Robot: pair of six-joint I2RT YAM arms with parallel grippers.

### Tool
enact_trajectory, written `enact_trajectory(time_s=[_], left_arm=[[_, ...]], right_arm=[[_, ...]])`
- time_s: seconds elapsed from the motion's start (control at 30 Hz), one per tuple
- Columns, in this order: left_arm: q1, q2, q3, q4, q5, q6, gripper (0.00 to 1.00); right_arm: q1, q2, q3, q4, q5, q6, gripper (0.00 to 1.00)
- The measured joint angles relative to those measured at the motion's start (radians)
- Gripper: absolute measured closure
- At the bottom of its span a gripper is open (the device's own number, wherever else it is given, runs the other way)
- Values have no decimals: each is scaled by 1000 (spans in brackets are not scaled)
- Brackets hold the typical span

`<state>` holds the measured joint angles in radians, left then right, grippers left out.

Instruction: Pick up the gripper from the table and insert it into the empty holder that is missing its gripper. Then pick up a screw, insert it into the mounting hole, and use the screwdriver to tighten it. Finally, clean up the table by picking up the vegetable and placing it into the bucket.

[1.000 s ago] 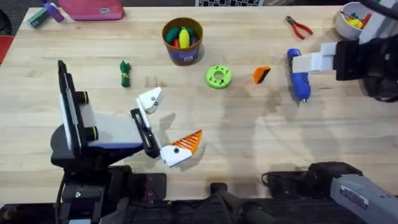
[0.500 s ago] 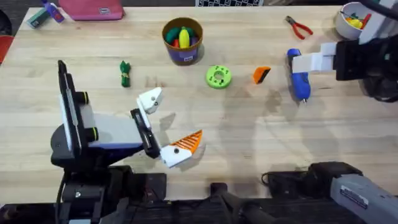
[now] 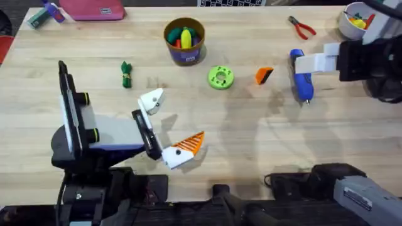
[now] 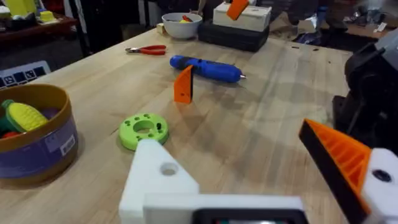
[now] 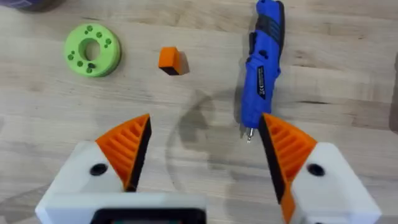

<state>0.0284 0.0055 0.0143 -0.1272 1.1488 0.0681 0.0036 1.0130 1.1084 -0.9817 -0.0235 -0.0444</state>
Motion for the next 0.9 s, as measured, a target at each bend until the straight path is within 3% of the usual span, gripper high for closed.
enact_trajectory(time_s=[0.37,0.7,0.9], left_arm=[[0,0,0,0,0,0,14],[0,0,0,0,2,0,14],[0,0,0,0,4,0,13]], right_arm=[[18,34,25,-12,0,14,8],[149,389,333,-215,0,37,8],[184,570,381,-207,1,19,9]])
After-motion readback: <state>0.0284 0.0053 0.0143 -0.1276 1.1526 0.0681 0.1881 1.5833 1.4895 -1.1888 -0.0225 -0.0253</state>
